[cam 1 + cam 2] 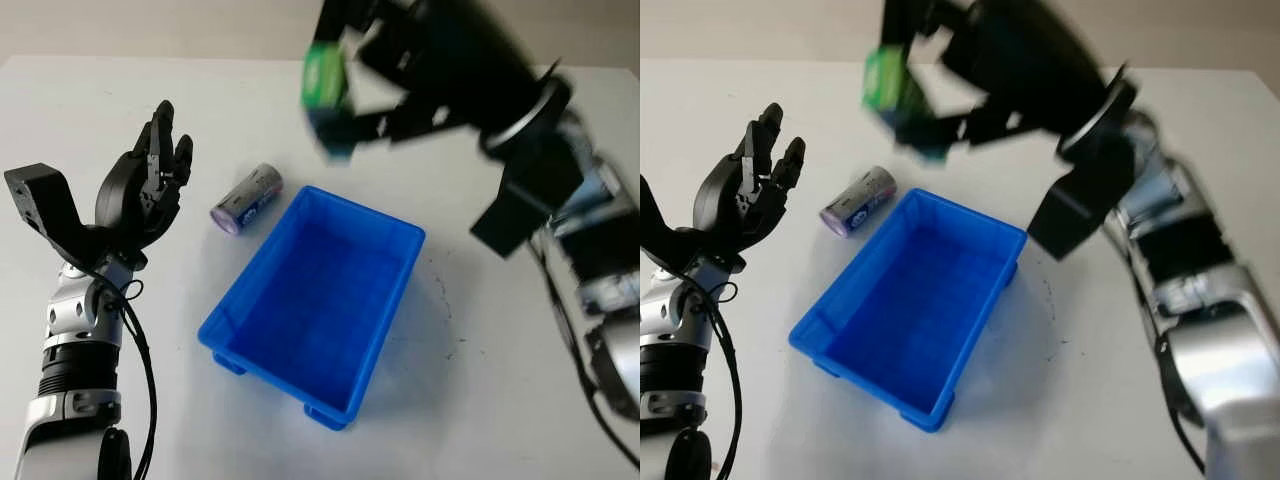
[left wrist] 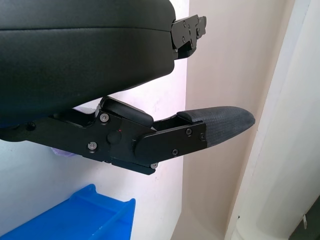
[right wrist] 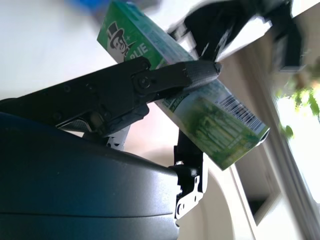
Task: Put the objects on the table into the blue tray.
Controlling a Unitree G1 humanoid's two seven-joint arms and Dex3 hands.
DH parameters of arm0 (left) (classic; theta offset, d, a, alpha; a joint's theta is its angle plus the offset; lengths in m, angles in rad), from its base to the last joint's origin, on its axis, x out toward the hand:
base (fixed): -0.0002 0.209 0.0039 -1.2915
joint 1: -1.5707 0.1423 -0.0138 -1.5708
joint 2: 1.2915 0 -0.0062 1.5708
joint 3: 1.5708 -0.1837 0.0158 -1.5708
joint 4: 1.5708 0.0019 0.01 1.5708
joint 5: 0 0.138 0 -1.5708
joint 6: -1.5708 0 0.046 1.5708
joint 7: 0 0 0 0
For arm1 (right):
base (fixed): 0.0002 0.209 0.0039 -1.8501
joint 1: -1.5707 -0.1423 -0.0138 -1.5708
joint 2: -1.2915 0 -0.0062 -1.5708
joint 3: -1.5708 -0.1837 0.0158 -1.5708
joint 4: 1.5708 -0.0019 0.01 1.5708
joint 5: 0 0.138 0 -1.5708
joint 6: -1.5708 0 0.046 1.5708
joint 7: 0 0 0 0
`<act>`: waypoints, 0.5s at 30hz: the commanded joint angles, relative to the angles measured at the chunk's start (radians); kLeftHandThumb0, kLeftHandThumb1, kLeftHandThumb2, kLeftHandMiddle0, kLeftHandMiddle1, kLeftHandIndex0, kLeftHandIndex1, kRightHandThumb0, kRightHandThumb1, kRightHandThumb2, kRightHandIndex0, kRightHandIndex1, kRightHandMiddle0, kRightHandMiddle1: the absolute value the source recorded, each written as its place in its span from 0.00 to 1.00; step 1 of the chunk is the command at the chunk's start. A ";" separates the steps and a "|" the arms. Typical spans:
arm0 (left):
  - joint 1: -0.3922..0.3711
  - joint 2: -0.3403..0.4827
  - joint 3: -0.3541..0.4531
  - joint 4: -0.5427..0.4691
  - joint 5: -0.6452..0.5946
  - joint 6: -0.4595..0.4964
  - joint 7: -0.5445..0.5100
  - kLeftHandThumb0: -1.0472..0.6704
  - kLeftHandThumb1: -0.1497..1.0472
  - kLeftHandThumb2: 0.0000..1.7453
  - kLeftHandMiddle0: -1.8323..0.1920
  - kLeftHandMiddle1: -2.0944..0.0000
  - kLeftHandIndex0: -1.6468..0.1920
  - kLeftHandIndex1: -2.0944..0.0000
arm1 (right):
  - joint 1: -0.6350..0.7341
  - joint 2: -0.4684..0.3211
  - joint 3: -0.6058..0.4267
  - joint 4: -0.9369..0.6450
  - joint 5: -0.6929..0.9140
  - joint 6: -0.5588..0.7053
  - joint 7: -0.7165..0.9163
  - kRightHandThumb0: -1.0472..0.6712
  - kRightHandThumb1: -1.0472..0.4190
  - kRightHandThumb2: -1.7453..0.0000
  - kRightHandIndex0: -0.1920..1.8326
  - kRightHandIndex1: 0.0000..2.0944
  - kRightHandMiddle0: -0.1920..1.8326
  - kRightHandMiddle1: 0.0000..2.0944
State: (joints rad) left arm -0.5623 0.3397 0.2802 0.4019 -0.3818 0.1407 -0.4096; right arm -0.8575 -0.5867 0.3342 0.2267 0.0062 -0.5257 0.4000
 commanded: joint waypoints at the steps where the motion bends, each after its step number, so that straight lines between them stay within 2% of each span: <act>1: -0.001 0.002 0.002 -0.020 0.004 -0.007 0.001 0.16 1.00 0.37 1.00 1.00 1.00 1.00 | 0.041 -0.004 -0.022 -0.087 0.058 0.094 0.087 0.36 0.00 0.76 0.80 1.00 0.62 1.00; 5: 0.001 -0.001 0.004 -0.020 -0.001 -0.007 -0.001 0.16 1.00 0.37 1.00 1.00 1.00 1.00 | 0.073 -0.017 -0.024 -0.152 0.070 0.253 0.245 0.33 0.00 0.80 0.70 1.00 0.55 1.00; 7: 0.002 -0.001 0.004 -0.021 0.000 -0.005 0.000 0.15 1.00 0.36 1.00 1.00 1.00 1.00 | 0.080 -0.028 -0.021 -0.172 0.042 0.320 0.301 0.32 0.00 0.82 0.68 1.00 0.54 1.00; 11: 0.005 0.000 0.005 -0.023 -0.001 -0.009 -0.002 0.15 1.00 0.36 1.00 1.00 1.00 1.00 | 0.079 -0.048 -0.024 -0.167 -0.044 0.343 0.371 0.28 0.00 0.89 0.62 1.00 0.48 1.00; 13: 0.005 0.000 0.007 -0.020 -0.002 -0.010 -0.004 0.15 1.00 0.36 1.00 1.00 1.00 1.00 | 0.070 -0.057 -0.024 -0.148 -0.088 0.303 0.391 0.24 0.00 0.92 0.40 1.00 0.32 1.00; 14: 0.005 0.000 0.007 -0.018 -0.001 -0.011 -0.004 0.15 1.00 0.36 1.00 1.00 1.00 1.00 | 0.060 -0.064 -0.021 -0.137 -0.109 0.277 0.406 0.21 0.00 0.91 0.25 1.00 0.21 0.99; 15: 0.004 -0.001 0.007 -0.017 -0.002 -0.009 -0.003 0.15 1.00 0.36 1.00 1.00 1.00 1.00 | 0.048 -0.071 -0.018 -0.124 -0.121 0.253 0.428 0.17 0.00 0.89 0.10 0.84 0.09 0.86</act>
State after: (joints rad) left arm -0.5619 0.3390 0.2808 0.3931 -0.3820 0.1405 -0.4100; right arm -0.7849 -0.6375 0.3174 0.0931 -0.1056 -0.2478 0.8113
